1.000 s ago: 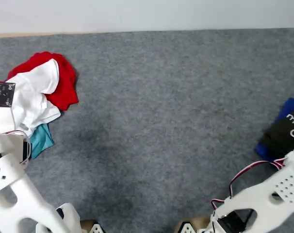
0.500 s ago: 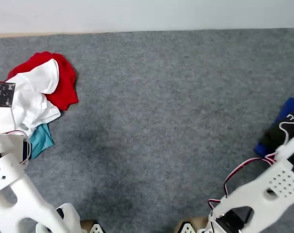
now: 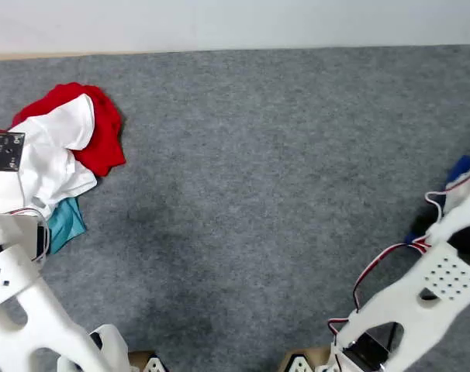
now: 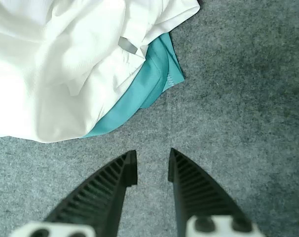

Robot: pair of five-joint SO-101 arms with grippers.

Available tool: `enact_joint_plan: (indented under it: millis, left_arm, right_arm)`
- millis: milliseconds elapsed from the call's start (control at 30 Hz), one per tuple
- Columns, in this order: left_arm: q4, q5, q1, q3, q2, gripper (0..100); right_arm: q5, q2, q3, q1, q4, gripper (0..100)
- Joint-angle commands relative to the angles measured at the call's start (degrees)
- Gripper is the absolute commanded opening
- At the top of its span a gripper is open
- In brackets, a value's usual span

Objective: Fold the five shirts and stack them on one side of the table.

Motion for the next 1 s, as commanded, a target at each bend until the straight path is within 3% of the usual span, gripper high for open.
enact_joint_plan:
  millis: [0,267,433,700,967]
  left_arm:
    - [-1.3,0.3,2.5,-0.2,-0.7,11]
    - [-1.1,0.4,6.5,-0.2,-0.7,11]
    - [-1.2,0.4,6.3,-0.2,-0.7,11]
    - [-1.2,0.4,6.3,-0.2,-0.7,11]
    - [-1.1,0.4,6.3,-0.2,-0.7,11]
  right_arm:
    - [-0.7,-5.1,0.3,-4.3,2.2,1.8]
    - [-3.6,8.0,1.9,-10.4,0.7,1.7]
    - [-4.5,5.1,1.7,-11.7,2.3,1.5]
    - [-4.4,-9.5,1.3,-7.3,0.3,1.7]
    - [-4.3,1.4,1.4,-4.3,-5.5,1.5]
